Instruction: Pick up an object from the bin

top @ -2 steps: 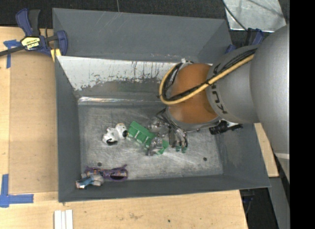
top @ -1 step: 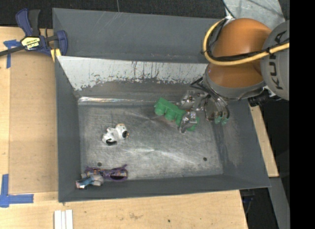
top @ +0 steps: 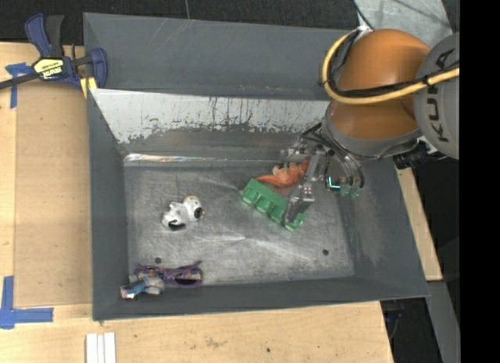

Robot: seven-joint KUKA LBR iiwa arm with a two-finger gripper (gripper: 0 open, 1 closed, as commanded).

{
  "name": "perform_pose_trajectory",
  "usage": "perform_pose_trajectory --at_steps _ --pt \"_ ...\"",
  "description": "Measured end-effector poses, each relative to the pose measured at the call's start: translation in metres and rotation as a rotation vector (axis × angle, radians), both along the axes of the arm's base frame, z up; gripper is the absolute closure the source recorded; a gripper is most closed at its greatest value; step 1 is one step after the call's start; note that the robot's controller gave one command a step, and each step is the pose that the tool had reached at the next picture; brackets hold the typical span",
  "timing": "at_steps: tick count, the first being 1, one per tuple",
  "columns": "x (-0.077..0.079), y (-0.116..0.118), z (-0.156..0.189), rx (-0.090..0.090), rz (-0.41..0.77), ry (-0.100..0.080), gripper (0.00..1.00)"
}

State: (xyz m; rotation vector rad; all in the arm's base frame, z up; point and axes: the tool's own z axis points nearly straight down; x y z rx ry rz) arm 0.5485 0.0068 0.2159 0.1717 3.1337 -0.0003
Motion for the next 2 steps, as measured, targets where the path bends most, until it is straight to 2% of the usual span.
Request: perform_pose_trajectory --at_steps 1,2 --pt "0.0 0.0 0.0 0.0 0.0 0.0 0.0" --pt "0.018 -0.007 -0.04 0.0 0.033 -0.01 0.0"
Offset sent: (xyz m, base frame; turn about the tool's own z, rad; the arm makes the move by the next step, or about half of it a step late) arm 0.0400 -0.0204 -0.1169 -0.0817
